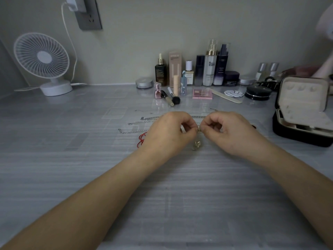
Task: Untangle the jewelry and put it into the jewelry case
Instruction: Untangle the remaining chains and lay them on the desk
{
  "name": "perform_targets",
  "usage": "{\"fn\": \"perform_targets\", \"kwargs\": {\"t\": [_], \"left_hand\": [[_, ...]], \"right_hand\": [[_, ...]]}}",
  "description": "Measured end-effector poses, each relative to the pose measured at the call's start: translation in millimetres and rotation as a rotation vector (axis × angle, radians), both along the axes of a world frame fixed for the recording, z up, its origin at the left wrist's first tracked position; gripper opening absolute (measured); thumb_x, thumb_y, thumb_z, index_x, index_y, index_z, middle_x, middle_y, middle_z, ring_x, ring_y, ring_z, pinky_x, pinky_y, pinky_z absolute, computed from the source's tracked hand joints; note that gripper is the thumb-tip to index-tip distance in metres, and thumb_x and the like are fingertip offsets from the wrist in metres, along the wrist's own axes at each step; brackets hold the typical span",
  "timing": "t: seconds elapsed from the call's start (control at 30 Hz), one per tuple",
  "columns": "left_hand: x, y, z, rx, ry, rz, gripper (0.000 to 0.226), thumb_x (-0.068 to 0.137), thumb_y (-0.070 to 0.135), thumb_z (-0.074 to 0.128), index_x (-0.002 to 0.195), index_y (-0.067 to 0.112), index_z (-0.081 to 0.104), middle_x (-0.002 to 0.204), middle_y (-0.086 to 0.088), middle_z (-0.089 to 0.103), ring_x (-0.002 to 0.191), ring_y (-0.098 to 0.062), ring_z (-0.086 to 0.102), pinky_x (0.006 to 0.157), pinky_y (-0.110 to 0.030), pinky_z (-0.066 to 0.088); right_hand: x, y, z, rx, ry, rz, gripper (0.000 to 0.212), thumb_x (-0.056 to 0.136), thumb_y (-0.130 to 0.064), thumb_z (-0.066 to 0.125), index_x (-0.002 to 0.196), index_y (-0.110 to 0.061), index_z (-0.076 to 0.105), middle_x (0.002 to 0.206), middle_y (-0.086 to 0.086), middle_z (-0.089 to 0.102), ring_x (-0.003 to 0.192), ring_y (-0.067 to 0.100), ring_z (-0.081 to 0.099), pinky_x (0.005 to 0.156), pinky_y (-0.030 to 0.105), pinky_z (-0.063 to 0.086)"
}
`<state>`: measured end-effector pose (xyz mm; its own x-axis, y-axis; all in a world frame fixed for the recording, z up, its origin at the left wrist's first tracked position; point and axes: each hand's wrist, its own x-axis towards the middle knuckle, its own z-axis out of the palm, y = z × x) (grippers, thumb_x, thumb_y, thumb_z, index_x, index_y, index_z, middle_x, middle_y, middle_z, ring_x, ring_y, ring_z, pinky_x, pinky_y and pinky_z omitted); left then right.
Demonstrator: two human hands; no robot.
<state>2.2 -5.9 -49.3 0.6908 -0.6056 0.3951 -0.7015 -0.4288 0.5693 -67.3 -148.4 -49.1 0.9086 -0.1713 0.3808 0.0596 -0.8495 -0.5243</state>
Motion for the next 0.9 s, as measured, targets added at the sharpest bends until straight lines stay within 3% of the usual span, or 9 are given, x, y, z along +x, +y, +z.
{"fn": "perform_targets", "kwargs": {"t": [0.13,0.33,0.53,0.7,0.9], "left_hand": [[-1.3,-0.2,0.2,0.002,-0.050,-0.004,0.011,0.078,0.025,0.064,0.071,0.031,0.058,0.060,0.018,0.049,0.055,-0.001,0.047,0.056,-0.022,0.040],[-0.9,-1.3,0.1,-0.026,-0.051,0.010,0.013,0.076,0.025,0.065,0.068,0.031,0.058,0.065,0.017,0.053,0.055,-0.002,0.048,0.054,-0.022,0.039],[0.8,-2.9,1.7,-0.131,0.094,-0.024,0.021,0.075,0.019,0.068,0.062,0.031,0.057,0.062,0.014,0.057,0.043,-0.001,0.045,0.047,-0.013,0.034],[-1.9,-1.4,6.5,-0.260,0.320,-0.085,0.016,0.080,0.008,0.066,0.069,0.018,0.061,0.044,0.014,0.049,0.030,0.003,0.038,0.035,-0.004,0.024],[-1.8,-2.8,6.5,-0.265,0.356,-0.114,0.019,0.082,0.009,0.065,0.068,0.021,0.060,0.072,0.007,0.054,0.047,0.003,0.044,0.037,-0.004,0.026]], "right_hand": [[0.9,1.5,1.4,0.101,-0.003,-0.015,0.020,0.078,-0.018,0.066,0.064,-0.031,0.058,0.060,-0.013,0.055,0.056,-0.008,0.050,0.054,0.006,0.038],[0.6,1.1,4.3,0.262,-0.020,-0.013,0.019,0.070,-0.011,0.069,0.061,-0.026,0.062,0.046,-0.019,0.055,0.046,-0.005,0.048,0.047,0.006,0.037],[0.5,2.2,9.3,0.379,-0.001,0.005,0.017,0.070,-0.005,0.068,0.061,-0.020,0.063,0.055,-0.008,0.055,0.044,-0.003,0.046,0.046,0.006,0.037],[-0.9,0.1,11.8,0.482,0.029,0.030,0.013,0.071,-0.010,0.069,0.063,-0.019,0.065,0.057,-0.005,0.056,0.047,-0.003,0.046,0.048,0.008,0.037],[0.6,-0.9,9.3,0.486,0.017,0.011,0.014,0.075,-0.008,0.067,0.066,-0.019,0.064,0.061,-0.004,0.057,0.048,-0.003,0.046,0.049,0.007,0.038]]}}
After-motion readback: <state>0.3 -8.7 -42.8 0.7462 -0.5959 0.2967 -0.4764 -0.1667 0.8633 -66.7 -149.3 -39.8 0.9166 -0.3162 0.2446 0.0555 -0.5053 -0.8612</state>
